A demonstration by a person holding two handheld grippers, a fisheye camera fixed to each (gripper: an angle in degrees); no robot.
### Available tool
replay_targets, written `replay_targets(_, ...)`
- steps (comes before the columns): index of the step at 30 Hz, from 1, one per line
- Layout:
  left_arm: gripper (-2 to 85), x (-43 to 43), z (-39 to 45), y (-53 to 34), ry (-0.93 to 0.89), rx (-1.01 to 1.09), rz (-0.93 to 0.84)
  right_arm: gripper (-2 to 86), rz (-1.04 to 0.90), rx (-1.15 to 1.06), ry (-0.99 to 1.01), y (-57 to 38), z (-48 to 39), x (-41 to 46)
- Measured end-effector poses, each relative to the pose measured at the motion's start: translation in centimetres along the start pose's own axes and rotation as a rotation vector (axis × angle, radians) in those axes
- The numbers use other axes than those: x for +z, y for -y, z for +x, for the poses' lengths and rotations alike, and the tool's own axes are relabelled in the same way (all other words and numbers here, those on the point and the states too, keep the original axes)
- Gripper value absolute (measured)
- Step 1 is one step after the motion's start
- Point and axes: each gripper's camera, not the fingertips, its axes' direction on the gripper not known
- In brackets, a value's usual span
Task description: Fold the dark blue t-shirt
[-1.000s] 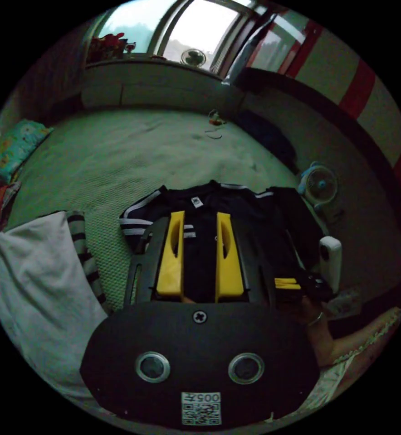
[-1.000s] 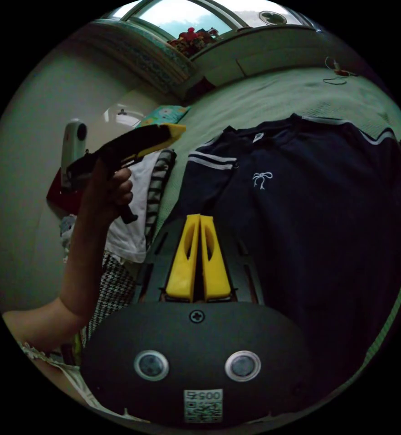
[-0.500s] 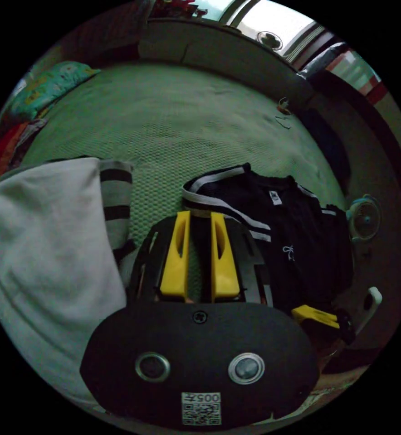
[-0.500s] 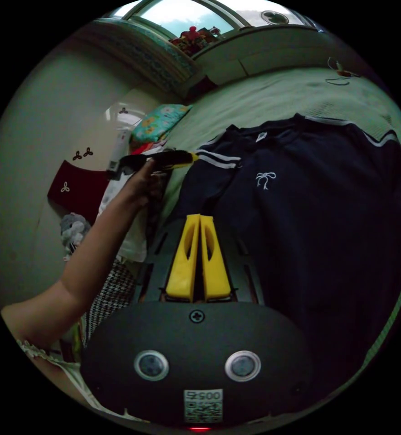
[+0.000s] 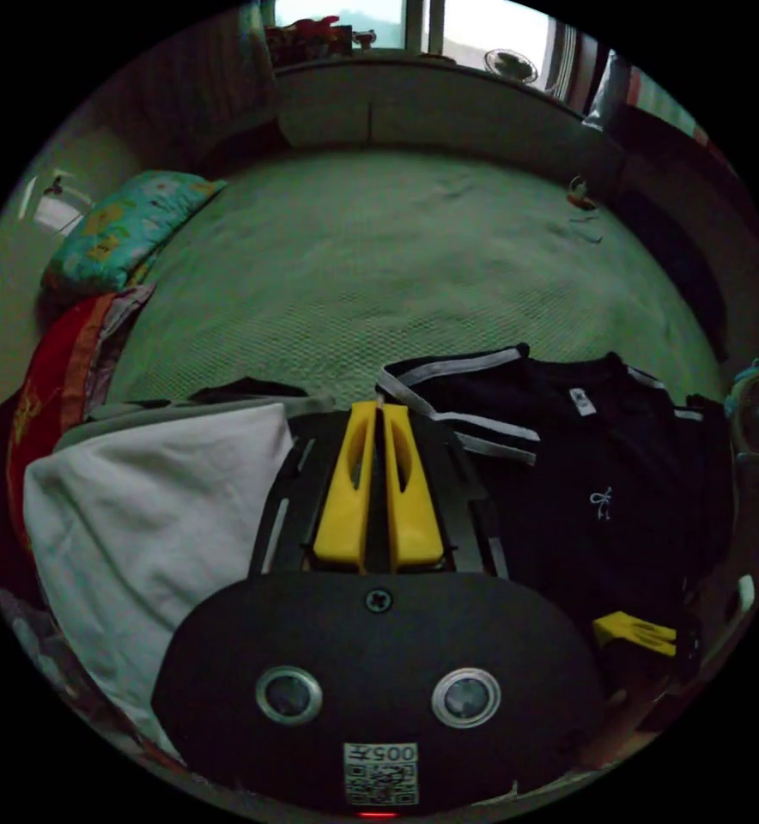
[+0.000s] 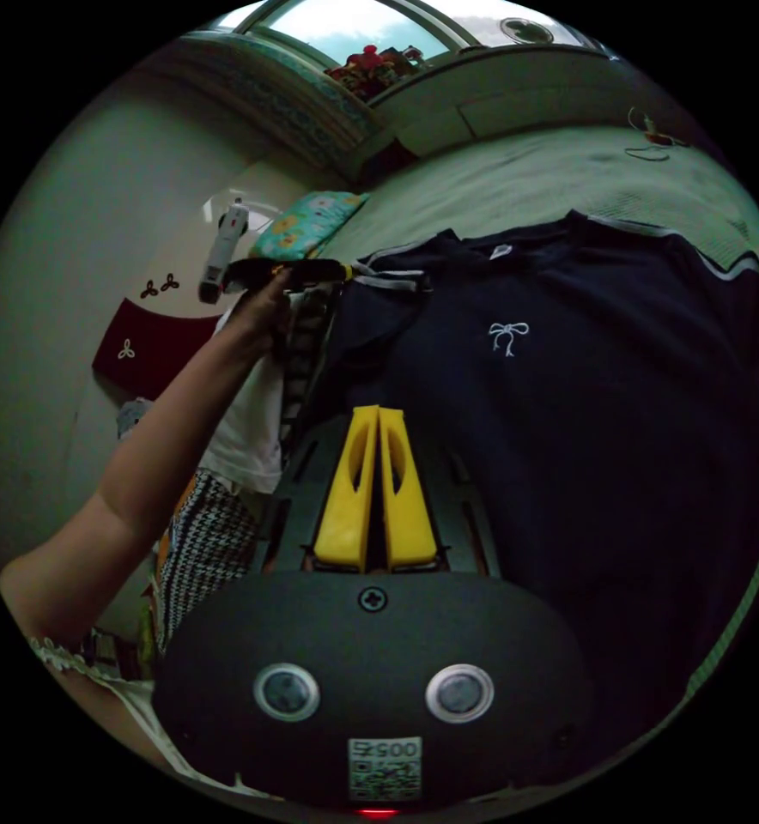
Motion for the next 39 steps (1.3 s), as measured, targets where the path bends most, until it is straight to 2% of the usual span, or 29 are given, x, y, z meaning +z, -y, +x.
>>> replay_targets(1,3.0,1.1,0.5,0.1,0.030,-0.003,-0.077,-1.0,-0.002,0.000,-0.003,-0.1,0.1,-0.1)
replay_targets(3,3.2,1.9,1.2,-0.1,0.079,-0.001,-0.106,-1.0,-0.003,-0.001,-0.013,-0.3,0.4,-0.9)
replay_targets(7,3.5,-0.1,2.3,-1.3,0.061,-0.050,-0.022,-1.0,0.004,0.010,-0.020,-0.7,1.1,-2.3)
replay_targets(13,2.3,-4.6,4.5,-3.8,0.189,-0.019,0.078,-1.0,0.019,0.019,-0.005,-1.3,2.0,-4.6)
replay_targets(15,1.3,-5.6,5.8,-5.2,0.135,-0.031,0.096,-0.9,0.033,0.003,-0.021,-1.5,1.9,-5.6)
replay_targets(19,-0.3,-6.6,11.8,-10.6,-0.181,-0.016,0.183,-0.4,0.152,-0.005,-0.075,-2.1,2.0,-8.7)
replay_targets(25,-0.6,-4.0,22.4,-15.3,-0.440,0.095,0.195,5.1,0.286,0.153,-0.160,-3.1,5.8,-18.7)
replay_targets(27,-0.6,-2.7,24.3,-16.1,-0.444,0.118,0.179,7.0,0.312,0.172,-0.294,-3.2,7.6,-23.3)
replay_targets(30,-0.7,-0.1,26.3,-17.4,-0.451,0.144,0.125,7.3,0.306,0.270,-0.381,-3.0,11.4,-27.5)
replay_targets(31,-0.7,0.8,26.7,-17.7,-0.472,0.153,0.080,7.3,0.294,0.287,-0.386,-2.8,12.2,-28.0)
replay_targets(35,-0.6,2.1,26.5,-19.3,-0.514,0.054,0.080,7.9,0.194,0.400,-0.294,-0.8,16.7,-28.0)
replay_targets(39,-0.6,2.6,27.2,-19.7,-0.527,0.041,0.099,7.3,0.147,0.508,-0.366,1.5,18.7,-26.3)
